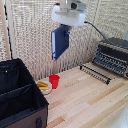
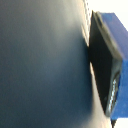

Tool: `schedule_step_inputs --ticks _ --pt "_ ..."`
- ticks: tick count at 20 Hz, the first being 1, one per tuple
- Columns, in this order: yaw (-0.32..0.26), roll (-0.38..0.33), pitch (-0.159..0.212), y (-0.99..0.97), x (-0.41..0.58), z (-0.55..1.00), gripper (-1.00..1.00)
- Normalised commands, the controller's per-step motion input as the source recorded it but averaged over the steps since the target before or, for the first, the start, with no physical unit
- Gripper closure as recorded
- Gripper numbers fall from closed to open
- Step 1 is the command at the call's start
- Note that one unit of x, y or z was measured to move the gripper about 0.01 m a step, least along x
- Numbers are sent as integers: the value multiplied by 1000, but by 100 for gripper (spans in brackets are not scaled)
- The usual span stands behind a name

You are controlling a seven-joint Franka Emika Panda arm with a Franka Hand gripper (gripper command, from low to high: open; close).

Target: Gently maneuver your gripper in the book's direction. Confidently hold the book by angling your gripper properly. Relocate the book to the caddy. Pinpoint the back pocket of the caddy and set the book down inside it.

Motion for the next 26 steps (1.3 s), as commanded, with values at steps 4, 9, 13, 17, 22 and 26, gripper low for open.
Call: schedule_step_inputs --ticks 4,9,13,17,22,26 --pt "-190 -44 -74 628 13 729 100" --pt "-167 -33 -50 689 46 613 100" --pt "-123 -15 -9 791 151 451 100" --pt "-74 -6 0 886 241 384 100" --pt "-63 -1 0 897 291 358 100" --pt "-79 -9 0 858 297 402 100"
